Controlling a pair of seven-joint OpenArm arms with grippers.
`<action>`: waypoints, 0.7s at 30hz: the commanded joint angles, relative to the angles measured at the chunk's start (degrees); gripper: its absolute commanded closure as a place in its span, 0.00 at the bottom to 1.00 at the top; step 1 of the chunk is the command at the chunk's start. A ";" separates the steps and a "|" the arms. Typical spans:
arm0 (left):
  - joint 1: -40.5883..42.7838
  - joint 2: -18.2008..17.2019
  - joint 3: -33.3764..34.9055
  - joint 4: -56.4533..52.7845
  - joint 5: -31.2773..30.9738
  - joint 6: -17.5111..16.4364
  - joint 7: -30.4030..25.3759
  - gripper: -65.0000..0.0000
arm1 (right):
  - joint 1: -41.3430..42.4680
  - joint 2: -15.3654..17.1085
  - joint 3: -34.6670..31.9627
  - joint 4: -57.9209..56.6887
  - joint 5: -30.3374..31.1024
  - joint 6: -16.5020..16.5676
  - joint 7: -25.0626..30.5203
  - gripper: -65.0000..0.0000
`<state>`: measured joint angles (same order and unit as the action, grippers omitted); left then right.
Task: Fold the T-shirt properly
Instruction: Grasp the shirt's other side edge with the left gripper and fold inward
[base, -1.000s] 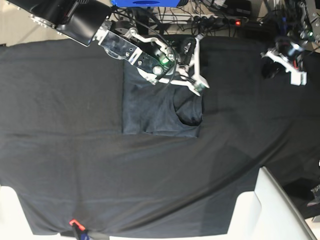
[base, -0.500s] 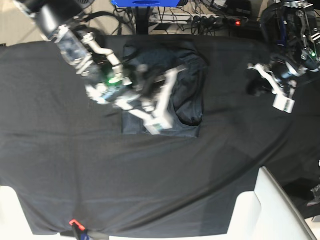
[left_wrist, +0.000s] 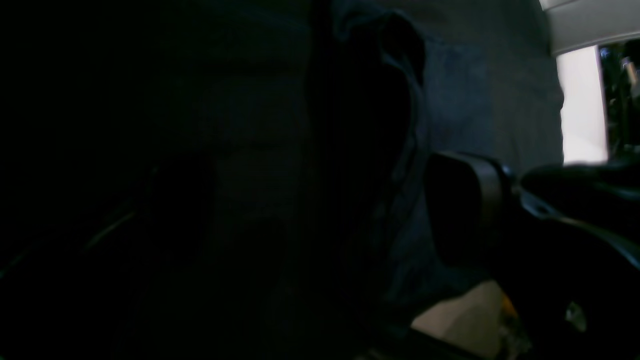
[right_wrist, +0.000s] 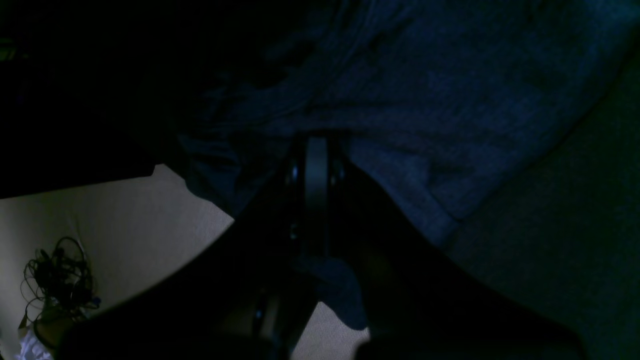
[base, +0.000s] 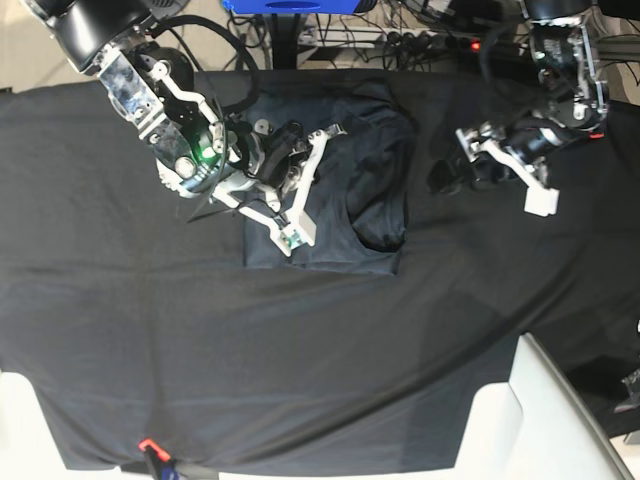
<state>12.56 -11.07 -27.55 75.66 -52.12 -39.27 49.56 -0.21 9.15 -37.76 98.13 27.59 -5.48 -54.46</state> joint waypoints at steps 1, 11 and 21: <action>-0.56 -0.14 -0.19 0.61 -1.29 -0.73 -0.81 0.01 | 0.69 -0.14 0.00 0.03 0.23 0.33 0.79 1.00; -1.08 2.67 -0.19 0.34 3.55 -0.73 -0.81 0.02 | -0.98 -0.14 -0.09 -4.72 0.23 0.42 6.24 1.00; -4.42 6.89 -0.19 -3.79 9.79 -0.73 -0.81 0.02 | -0.98 -0.14 0.26 -4.54 0.32 0.42 6.32 1.00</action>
<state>8.54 -3.86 -27.66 71.44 -41.74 -39.51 49.17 -1.85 9.17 -37.82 92.55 27.40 -5.39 -49.06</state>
